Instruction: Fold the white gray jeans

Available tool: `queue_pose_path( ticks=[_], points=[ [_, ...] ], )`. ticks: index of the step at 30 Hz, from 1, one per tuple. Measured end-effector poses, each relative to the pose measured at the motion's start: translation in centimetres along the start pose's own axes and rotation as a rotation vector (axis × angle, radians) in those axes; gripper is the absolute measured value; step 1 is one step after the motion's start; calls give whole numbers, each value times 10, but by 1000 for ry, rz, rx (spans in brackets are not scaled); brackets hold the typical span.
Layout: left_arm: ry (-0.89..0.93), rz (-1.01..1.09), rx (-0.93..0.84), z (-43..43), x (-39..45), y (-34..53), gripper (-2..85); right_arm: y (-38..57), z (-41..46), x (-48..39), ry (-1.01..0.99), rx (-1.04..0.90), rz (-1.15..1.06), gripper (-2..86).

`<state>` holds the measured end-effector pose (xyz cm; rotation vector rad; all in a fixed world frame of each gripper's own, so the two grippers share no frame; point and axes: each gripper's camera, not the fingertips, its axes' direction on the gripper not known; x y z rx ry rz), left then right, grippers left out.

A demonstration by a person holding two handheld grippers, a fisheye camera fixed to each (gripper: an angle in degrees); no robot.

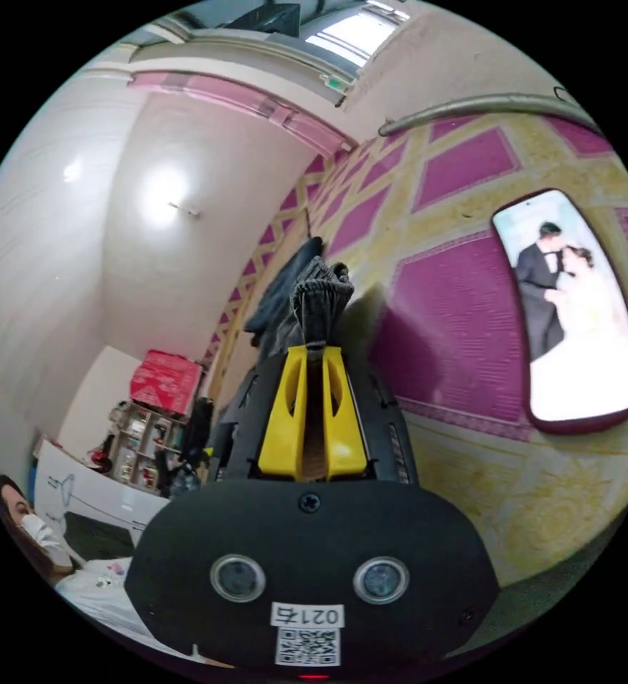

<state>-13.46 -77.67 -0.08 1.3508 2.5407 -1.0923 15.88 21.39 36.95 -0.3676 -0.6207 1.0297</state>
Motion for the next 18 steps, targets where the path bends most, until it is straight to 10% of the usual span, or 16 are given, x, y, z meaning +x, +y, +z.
queue_pose_path(
  ticks=[8, 18],
  points=[
    [-258, 95, 21, 25, 37, 34, 51, 75, 31, -141, 627, -19, -505, 80],
    [-295, 212, 115, 37, 90, 77, 49, 170, 180, -236, 619, -212, -809, 86]
  ],
)
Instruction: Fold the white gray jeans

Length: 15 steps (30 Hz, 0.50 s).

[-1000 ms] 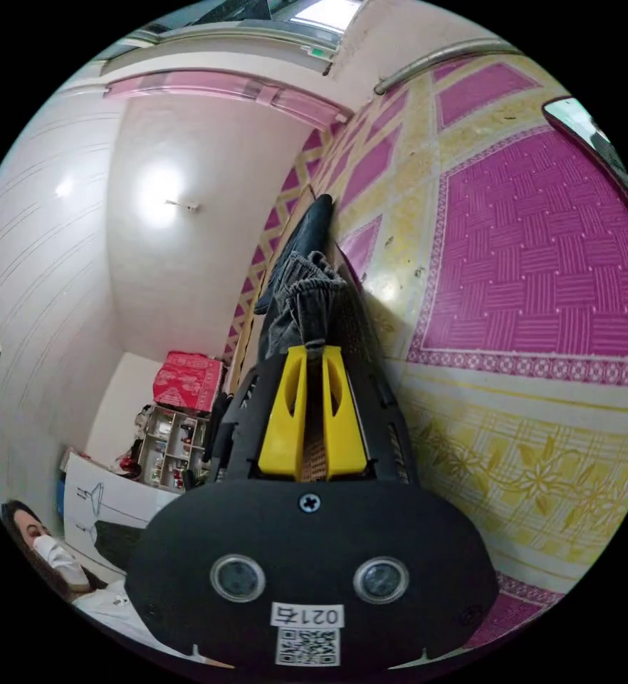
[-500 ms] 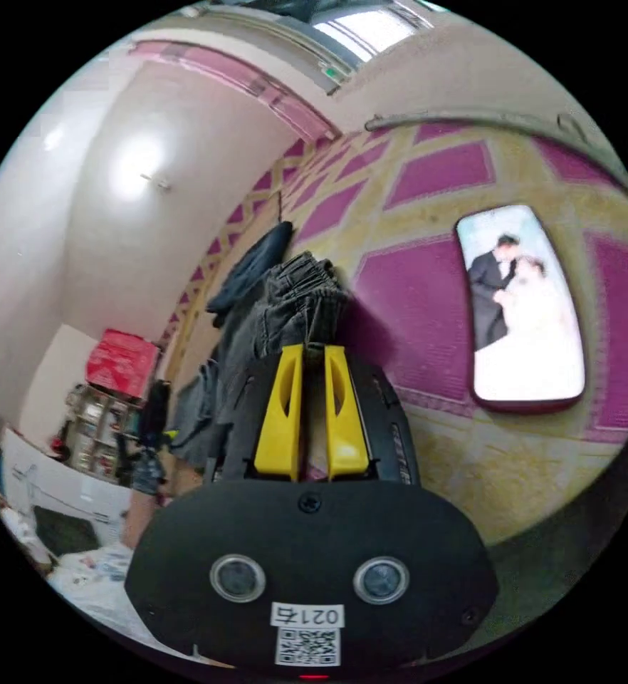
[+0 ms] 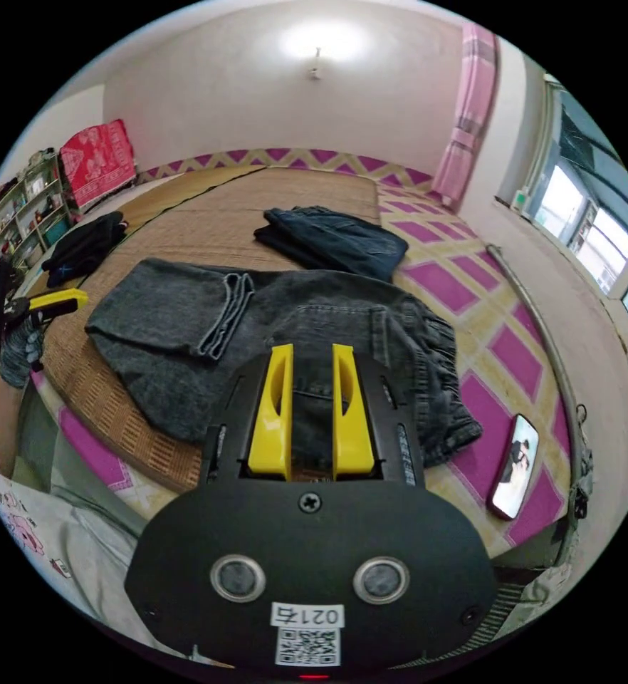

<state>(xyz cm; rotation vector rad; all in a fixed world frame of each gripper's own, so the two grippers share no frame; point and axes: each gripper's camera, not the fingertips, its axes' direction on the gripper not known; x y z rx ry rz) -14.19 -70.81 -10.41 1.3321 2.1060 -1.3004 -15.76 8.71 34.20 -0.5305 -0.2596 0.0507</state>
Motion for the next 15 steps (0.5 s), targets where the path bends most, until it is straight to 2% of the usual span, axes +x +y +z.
queue_pose_path(
  ticks=[3, 7, 15],
  points=[
    [12, 25, 6, 8, 19, 4, 49, 2, 19, -34, -23, -31, -48, 89],
    [37, 70, 5, 24, 49, 6, 51, 9, 40, -68, 53, -60, -109, 99],
    [132, 188, -15, 64, 125, -3, 66, 30, 88, -72, 26, -128, -1, 123]
  ],
)
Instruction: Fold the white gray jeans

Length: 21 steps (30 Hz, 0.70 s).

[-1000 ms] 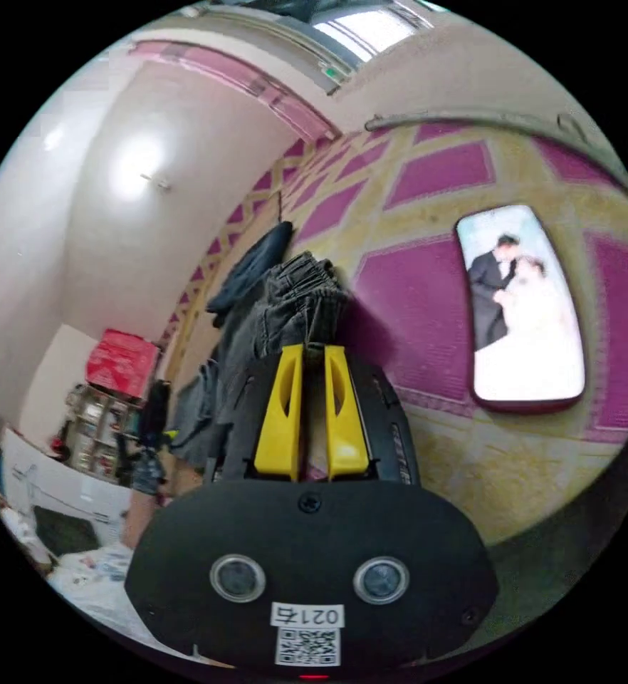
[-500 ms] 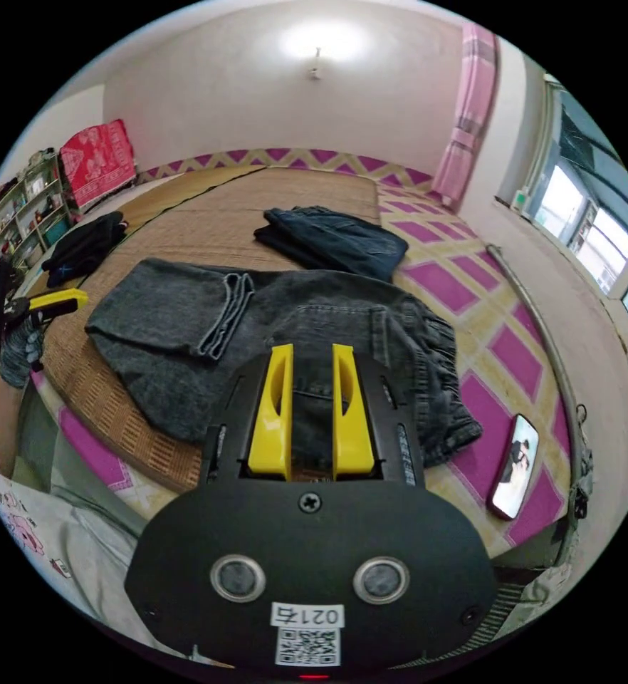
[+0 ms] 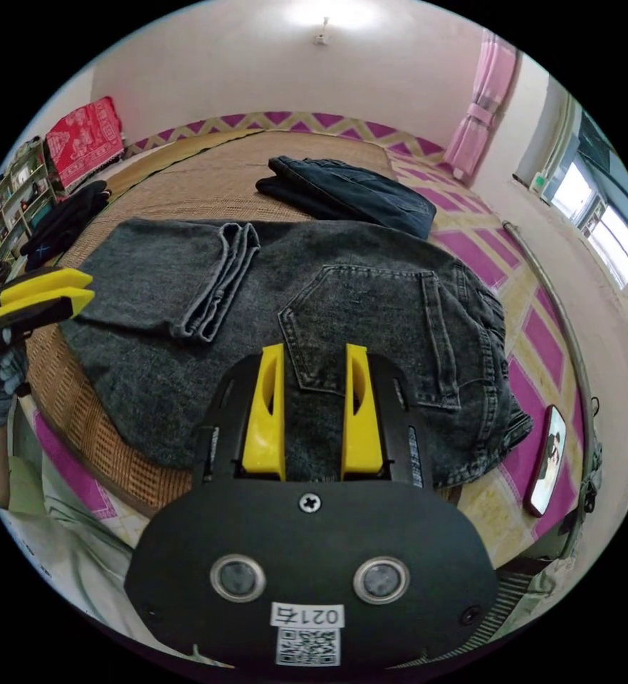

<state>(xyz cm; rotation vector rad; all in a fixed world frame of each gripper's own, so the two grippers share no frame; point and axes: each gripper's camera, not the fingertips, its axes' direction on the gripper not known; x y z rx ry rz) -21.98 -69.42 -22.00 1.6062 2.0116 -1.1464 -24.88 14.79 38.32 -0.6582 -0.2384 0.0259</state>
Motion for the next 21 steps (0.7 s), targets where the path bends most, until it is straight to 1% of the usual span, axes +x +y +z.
queue_pose_path(
  ticks=[7, 13, 21],
  points=[
    [19, 130, -41, 45, 61, -24, 80, 13, 2, -7, 2, 8, 3, 124],
    [5, 133, -66, 63, 72, -31, 79, 21, 3, -10, 3, 7, 2, 124],
    [-23, 151, -51, 57, 75, -34, 69, 30, 2, -6, -19, 6, 11, 125]
  ],
)
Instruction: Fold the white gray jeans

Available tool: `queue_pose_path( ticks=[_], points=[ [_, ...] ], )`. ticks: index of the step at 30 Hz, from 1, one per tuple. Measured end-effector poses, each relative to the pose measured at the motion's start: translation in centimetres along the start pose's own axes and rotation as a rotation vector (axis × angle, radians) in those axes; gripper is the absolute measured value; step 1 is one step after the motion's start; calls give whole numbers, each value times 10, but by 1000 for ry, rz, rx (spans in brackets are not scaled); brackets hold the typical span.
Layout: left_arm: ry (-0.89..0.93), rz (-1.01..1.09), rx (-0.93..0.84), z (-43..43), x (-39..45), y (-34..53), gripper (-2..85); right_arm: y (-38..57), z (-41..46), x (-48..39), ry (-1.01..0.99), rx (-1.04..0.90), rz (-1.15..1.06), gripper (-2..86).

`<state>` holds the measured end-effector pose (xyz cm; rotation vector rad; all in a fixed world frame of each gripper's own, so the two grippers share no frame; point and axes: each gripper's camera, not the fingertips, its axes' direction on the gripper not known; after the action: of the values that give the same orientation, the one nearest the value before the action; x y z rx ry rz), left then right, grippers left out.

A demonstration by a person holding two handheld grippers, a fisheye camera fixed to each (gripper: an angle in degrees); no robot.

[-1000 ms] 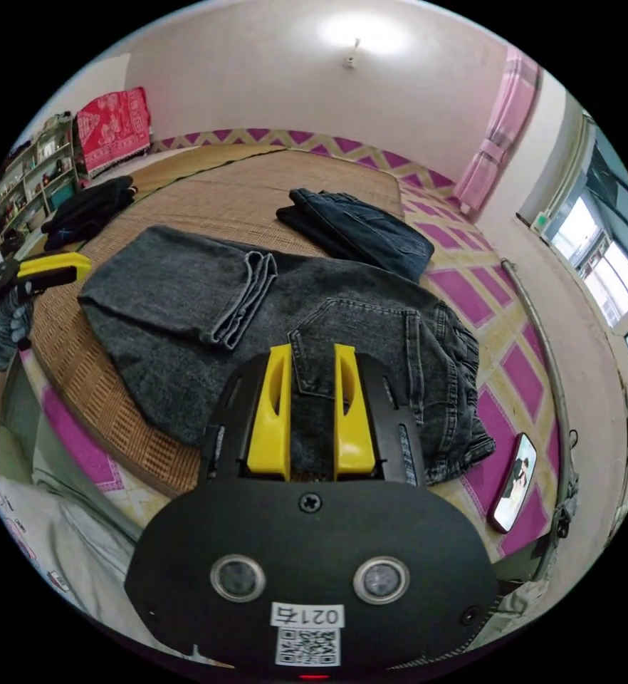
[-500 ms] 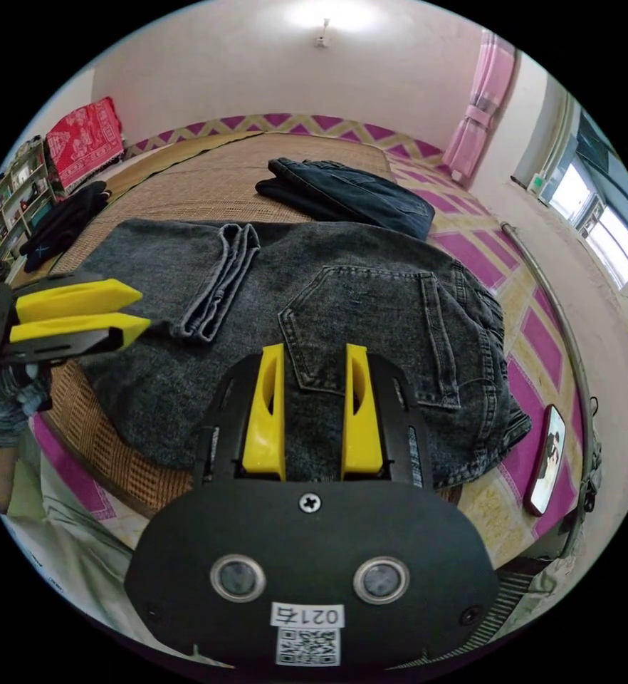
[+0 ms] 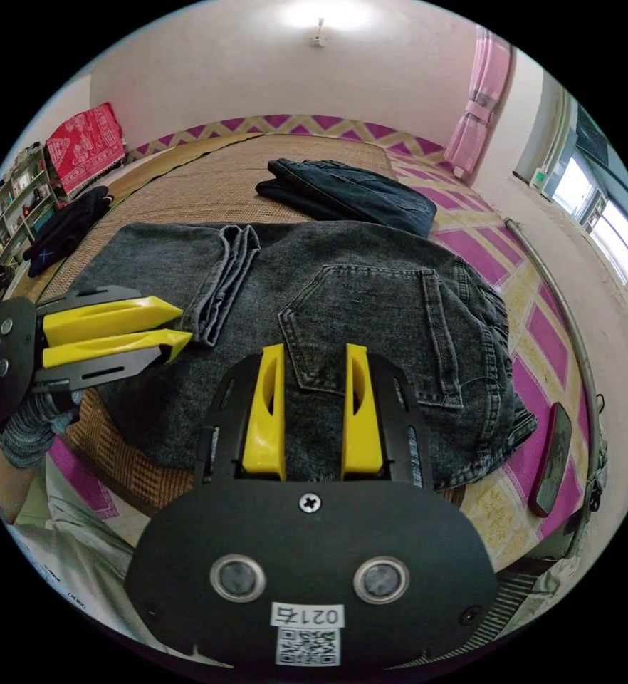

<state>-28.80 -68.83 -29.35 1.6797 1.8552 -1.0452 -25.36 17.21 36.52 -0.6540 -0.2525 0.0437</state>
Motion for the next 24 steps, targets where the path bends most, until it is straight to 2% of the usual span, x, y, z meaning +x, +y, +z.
queue_pose_path(
  ticks=[6, 14, 17, 19, 21, 24],
  points=[
    [25, 32, -21, -7, -3, -8, 98, 6, -3, 2, -5, 0, 3, 126],
    [-4, 45, -52, -12, -23, -30, 59, 11, -8, 4, -1, -1, 2, 126],
    [164, -86, 26, -28, -65, -28, 37, 13, -11, 6, -4, -2, 4, 125],
    [315, -258, 165, -61, -118, -15, 29, 14, -13, 8, -10, -3, 7, 125],
    [335, -335, 268, -100, -160, 0, 30, 15, -14, 11, -18, -4, 12, 124],
    [217, -409, 398, -181, -237, 41, 28, 17, -18, 14, -26, -5, 16, 124]
  ],
)
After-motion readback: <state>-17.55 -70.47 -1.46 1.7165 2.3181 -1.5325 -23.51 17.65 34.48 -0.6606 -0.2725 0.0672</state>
